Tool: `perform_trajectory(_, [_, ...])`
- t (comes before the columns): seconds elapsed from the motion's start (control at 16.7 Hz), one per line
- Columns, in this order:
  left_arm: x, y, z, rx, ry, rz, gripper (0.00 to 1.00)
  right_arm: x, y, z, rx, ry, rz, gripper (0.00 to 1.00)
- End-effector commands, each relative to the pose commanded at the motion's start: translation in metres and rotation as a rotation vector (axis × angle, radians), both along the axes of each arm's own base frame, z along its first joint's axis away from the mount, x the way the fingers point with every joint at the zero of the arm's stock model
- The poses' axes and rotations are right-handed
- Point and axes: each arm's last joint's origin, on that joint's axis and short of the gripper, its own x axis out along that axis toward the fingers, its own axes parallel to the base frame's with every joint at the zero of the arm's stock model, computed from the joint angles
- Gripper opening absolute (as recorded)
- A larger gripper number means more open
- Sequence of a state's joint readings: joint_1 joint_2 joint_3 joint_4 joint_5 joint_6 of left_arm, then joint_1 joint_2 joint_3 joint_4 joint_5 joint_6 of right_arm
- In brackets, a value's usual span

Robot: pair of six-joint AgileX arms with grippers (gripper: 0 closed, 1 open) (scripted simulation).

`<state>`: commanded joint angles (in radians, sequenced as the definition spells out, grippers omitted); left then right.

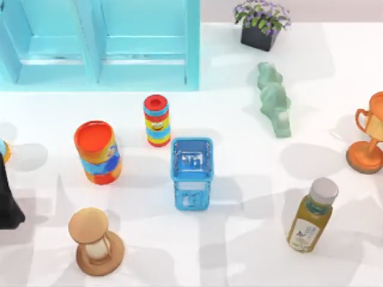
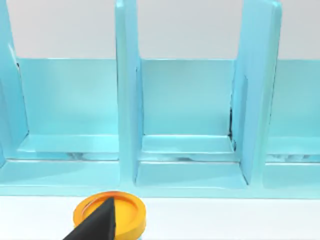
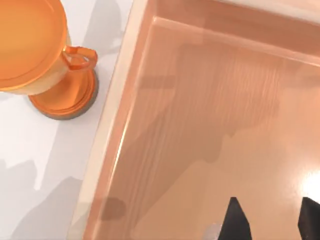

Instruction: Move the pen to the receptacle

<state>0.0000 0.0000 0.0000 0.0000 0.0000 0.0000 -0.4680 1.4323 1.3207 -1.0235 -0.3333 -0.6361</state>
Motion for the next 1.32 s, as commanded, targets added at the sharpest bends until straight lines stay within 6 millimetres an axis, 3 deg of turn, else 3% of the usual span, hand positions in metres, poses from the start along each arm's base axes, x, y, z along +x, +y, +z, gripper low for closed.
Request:
perform_trajectory(0.18, [0.000, 0.000, 0.000, 0.000, 0.000, 0.000, 1.00, 0.004, 0.002, -0.024, 0.001, 0.003, 0.000, 0.00])
perform_trajectory(0.42, [0.000, 0.000, 0.000, 0.000, 0.000, 0.000, 1.00, 0.004, 0.002, -0.026, 0.001, 0.004, 0.000, 0.00])
perform_trajectory(1.2, [0.000, 0.000, 0.000, 0.000, 0.000, 0.000, 1.00, 0.004, 0.002, -0.026, 0.001, 0.004, 0.000, 0.98])
perform_trajectory(1.32, [0.000, 0.000, 0.000, 0.000, 0.000, 0.000, 1.00, 0.004, 0.002, -0.026, 0.001, 0.004, 0.000, 1.00])
